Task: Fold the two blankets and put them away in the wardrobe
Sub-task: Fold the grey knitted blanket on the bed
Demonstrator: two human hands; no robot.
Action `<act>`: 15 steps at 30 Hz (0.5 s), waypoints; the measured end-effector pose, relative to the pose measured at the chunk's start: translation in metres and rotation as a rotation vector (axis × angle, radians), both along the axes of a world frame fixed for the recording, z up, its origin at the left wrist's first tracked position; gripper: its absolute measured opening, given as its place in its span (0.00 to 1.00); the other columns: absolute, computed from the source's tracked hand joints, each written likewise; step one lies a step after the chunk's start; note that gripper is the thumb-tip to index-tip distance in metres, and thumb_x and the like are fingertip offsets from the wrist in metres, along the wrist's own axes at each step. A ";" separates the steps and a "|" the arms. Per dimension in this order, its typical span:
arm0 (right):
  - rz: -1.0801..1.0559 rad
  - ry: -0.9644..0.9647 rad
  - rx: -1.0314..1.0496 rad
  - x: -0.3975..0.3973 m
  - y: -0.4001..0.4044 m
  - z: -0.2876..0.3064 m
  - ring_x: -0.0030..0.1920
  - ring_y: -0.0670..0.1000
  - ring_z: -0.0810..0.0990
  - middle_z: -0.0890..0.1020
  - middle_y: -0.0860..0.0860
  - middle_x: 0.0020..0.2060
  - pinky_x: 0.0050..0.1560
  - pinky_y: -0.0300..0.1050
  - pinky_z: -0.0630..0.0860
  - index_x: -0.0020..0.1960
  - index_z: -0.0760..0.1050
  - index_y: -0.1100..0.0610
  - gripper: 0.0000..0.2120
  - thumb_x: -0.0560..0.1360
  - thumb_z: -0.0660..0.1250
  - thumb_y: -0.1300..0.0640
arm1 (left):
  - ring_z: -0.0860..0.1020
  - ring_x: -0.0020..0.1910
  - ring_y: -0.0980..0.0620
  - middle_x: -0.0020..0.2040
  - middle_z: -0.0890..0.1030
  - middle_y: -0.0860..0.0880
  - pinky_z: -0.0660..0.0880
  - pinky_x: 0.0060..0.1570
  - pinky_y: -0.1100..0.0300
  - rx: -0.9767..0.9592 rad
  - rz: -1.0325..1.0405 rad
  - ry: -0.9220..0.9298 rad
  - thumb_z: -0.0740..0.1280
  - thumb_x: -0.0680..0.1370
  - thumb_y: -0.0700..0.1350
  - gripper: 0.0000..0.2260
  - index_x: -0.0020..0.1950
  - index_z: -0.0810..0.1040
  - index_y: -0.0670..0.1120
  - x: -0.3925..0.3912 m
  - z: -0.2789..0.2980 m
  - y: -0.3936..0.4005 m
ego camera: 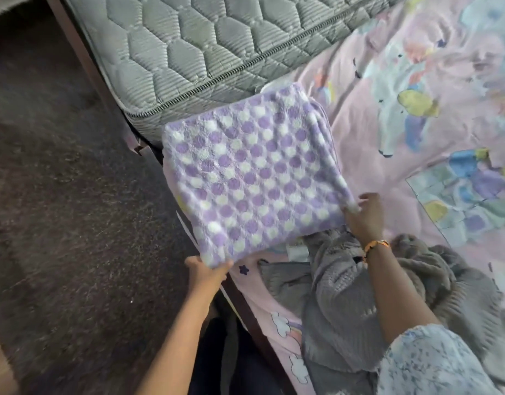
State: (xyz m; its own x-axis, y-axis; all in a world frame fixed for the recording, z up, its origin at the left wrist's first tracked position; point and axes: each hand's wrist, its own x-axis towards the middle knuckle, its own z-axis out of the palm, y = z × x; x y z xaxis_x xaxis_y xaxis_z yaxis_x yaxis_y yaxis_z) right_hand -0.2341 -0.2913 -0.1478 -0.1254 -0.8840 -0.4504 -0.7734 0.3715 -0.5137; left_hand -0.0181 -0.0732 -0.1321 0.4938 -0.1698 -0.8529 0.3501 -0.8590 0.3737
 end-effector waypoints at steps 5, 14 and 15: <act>0.204 0.368 0.156 -0.018 0.062 0.024 0.60 0.66 0.72 0.71 0.64 0.61 0.57 0.59 0.70 0.62 0.65 0.66 0.25 0.71 0.66 0.52 | 0.78 0.37 0.50 0.46 0.77 0.47 0.75 0.42 0.56 0.115 -0.088 0.252 0.65 0.77 0.50 0.11 0.51 0.71 0.43 -0.043 0.017 0.008; 0.467 0.220 0.478 -0.010 0.166 0.061 0.57 0.61 0.77 0.80 0.59 0.54 0.56 0.53 0.72 0.58 0.72 0.59 0.19 0.73 0.64 0.47 | 0.71 0.58 0.51 0.61 0.68 0.49 0.68 0.53 0.62 -0.243 -0.867 0.271 0.65 0.76 0.36 0.20 0.66 0.67 0.49 -0.092 0.052 0.007; 0.428 0.110 0.465 -0.006 0.171 0.070 0.54 0.60 0.78 0.81 0.58 0.52 0.53 0.53 0.74 0.56 0.73 0.58 0.18 0.73 0.64 0.47 | 0.69 0.62 0.50 0.65 0.66 0.48 0.68 0.55 0.62 -0.278 -0.940 0.236 0.65 0.75 0.35 0.25 0.69 0.64 0.50 -0.093 0.057 0.006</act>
